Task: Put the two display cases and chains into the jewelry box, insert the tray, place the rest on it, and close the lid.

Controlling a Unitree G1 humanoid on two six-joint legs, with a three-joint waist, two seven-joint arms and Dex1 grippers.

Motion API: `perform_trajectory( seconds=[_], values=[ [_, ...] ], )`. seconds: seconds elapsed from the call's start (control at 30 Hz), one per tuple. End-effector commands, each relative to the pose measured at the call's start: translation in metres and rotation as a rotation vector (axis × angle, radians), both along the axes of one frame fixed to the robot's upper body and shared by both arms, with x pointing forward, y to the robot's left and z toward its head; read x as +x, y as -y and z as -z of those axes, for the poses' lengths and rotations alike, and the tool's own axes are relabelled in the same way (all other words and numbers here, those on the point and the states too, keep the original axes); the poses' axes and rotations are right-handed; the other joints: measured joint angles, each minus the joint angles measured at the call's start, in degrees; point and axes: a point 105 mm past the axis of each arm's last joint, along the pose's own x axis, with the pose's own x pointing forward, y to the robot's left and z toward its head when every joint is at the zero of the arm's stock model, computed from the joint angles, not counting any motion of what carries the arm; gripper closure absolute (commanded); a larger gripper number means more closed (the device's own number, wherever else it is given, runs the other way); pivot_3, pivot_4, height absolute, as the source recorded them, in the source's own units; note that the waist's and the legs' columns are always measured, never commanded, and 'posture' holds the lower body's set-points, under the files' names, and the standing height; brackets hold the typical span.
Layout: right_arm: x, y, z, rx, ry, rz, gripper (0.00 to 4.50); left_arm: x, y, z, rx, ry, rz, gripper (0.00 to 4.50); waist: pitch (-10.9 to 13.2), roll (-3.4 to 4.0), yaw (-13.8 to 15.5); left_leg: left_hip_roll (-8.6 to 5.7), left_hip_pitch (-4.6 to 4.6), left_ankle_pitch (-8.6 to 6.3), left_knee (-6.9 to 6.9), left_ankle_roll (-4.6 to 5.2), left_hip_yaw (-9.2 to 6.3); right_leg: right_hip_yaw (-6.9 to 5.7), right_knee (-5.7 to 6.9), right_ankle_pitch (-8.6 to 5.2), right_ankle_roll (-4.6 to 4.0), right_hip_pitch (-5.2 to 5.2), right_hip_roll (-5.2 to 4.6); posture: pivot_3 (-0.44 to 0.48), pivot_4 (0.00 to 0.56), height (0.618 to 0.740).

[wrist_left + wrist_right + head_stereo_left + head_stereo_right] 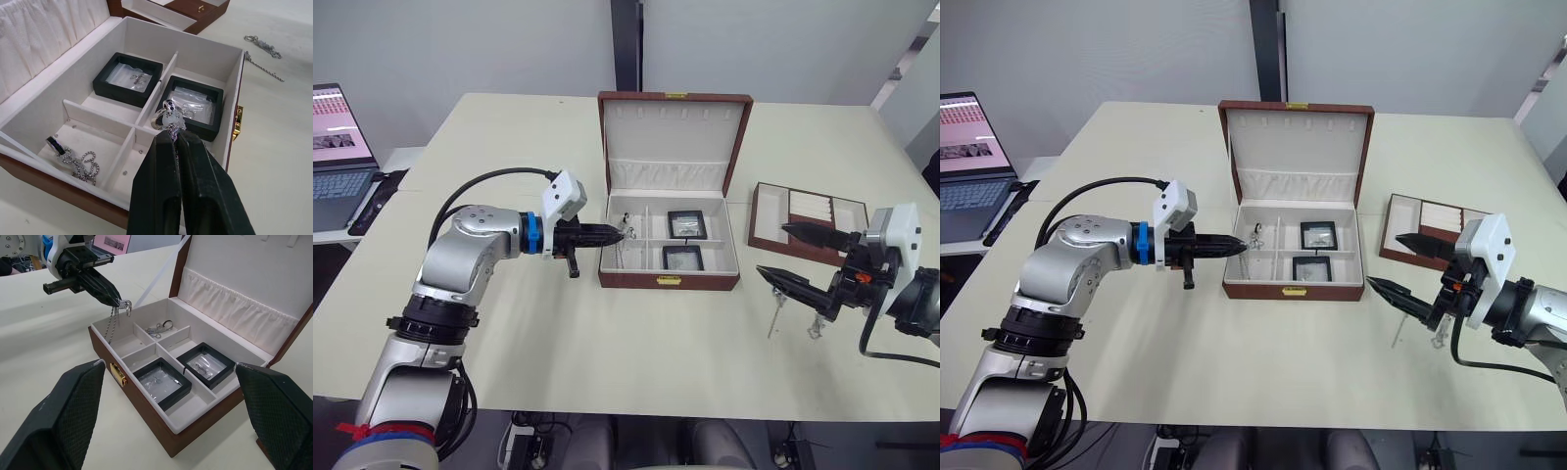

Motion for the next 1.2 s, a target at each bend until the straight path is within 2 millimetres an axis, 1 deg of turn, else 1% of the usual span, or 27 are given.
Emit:
perform_trajectory(
  seconds=[0.03, 0.3, 0.37, 0.43, 0.47, 0.57, 0.67, 0.73, 0.8, 0.9, 1.07, 1.2],
  values=[
    [-0.003, -0.001, -0.011, -0.016, 0.05, -0.016, 0.0, -0.003, 0.002, -0.007, -0.008, 0.028, 0.013, 3.86, 0.0, 0.0, 0.0, 0.0, 0.0, 0.0, 0.0, 0.0, 0.0, 0.0, 0.0, 0.0, 0.0, 0.0, 0.0, 0.0, 0.15, 0.74],
    [-0.002, 0.001, -0.01, -0.016, 0.039, -0.016, 0.0, -0.004, 0.0, -0.008, -0.025, 0.012, 0.008, 1.4, 0.0, 0.0, 0.0, 0.0, 0.0, 0.0, 0.0, 0.0, 0.0, 0.0, 0.0, 0.0, 0.0, 0.0, 0.0, 0.0, 0.15, 0.74],
    [-0.001, 0.006, -0.008, -0.009, 0.024, -0.004, 0.0, -0.007, -0.005, -0.012, -0.051, -0.004, 0.008, 0.75, 0.0, 0.0, 0.0, 0.0, 0.0, 0.0, 0.0, 0.0, 0.0, 0.0, 0.0, 0.0, 0.0, 0.0, 0.0, 0.0, 0.15, 0.74],
    [0.0, 0.015, -0.003, -0.018, 0.002, 0.016, 0.0, -0.01, -0.013, -0.018, -0.08, -0.016, 0.001, 0.18, 0.0, 0.0, 0.0, 0.0, -0.01, 0.0, 0.0, 0.0, -0.01, -0.01, 0.0, 0.0, 0.0, 0.0, 0.0, 0.0, 0.15, 0.74],
    [0.001, 0.02, -0.001, -0.019, -0.01, 0.03, 0.0, -0.012, -0.019, -0.02, -0.093, -0.017, -0.009, 0.08, 0.0, 0.0, -0.1, 0.01, 0.0, 0.0, 0.0, 0.0, 0.0, 0.0, 0.0, 0.0, 0.0, 0.0, 0.0, 0.0, 0.15, 0.74],
    [0.004, 0.04, 0.008, -0.028, -0.049, 0.075, 0.0, -0.017, -0.04, -0.023, -0.115, -0.019, -0.072, 0.08, 0.0, 0.0, -0.2, 0.03, 0.0, 0.0, -0.01, 0.0, 0.0, 0.0, 0.0, 0.0, 0.0, -0.01, 0.0, 0.0, 0.15, 0.74],
    [0.008, 0.065, 0.023, -0.054, -0.095, 0.138, 0.0, -0.022, -0.066, -0.019, -0.121, -0.032, -0.176, 0.08, 0.0, 0.0, -0.2, 0.04, 0.04, 0.0, 0.0, 0.0, 0.01, 0.02, 0.02, 0.0, 0.0, 0.01, -0.02, 0.0, 0.15, 0.74],
    [0.01, 0.082, 0.031, -0.051, -0.117, 0.184, 0.0, -0.027, -0.084, -0.014, -0.097, -0.039, -0.243, 0.08, 0.0, 0.01, -0.4, 0.03, 0.04, 0.0, -0.01, 0.01, 0.02, 0.02, 0.01, 0.0, 0.0, 0.01, -0.03, 0.0, 0.15, 0.74],
    [0.014, 0.102, 0.039, -0.043, -0.135, 0.25, 0.0, -0.031, -0.114, -0.003, -0.052, -0.033, -0.365, 0.08, 0.0, 0.01, -0.6, 0.04, 0.05, 0.0, -0.01, 0.01, 0.01, 0.03, 0.01, 0.0, 0.0, 0.01, -0.11, 0.0, 0.15, 0.74],
    [0.016, 0.126, 0.051, -0.049, -0.157, 0.321, 0.0, -0.042, -0.147, 0.008, -0.017, -0.033, -0.505, 0.08, 0.0, 0.02, -1.0, 0.07, 0.08, 0.0, -0.04, 0.01, 0.02, 0.03, 0.01, 0.0, 0.0, 0.01, -0.22, 0.0, 0.15, 0.74],
    [0.017, 0.152, 0.065, -0.051, -0.184, 0.394, 0.0, -0.062, -0.186, 0.018, 0.007, -0.039, -0.685, 0.08, 0.0, 0.03, -1.2, 0.07, 0.11, -0.01, -0.06, 0.01, 0.03, 0.04, 0.03, 0.0, -0.01, 0.02, -0.26, 0.0, 0.15, 0.74],
    [0.019, 0.17, 0.069, -0.049, -0.191, 0.446, 0.0, -0.079, -0.21, 0.025, 0.034, -0.034, -0.8, 0.08, 0.0, 0.04, -1.3, 0.07, 0.14, -0.01, -0.1, 0.01, 0.06, 0.06, 0.02, 0.0, -0.01, 0.03, -0.27, 0.0, 0.15, 0.74]
  ],
)
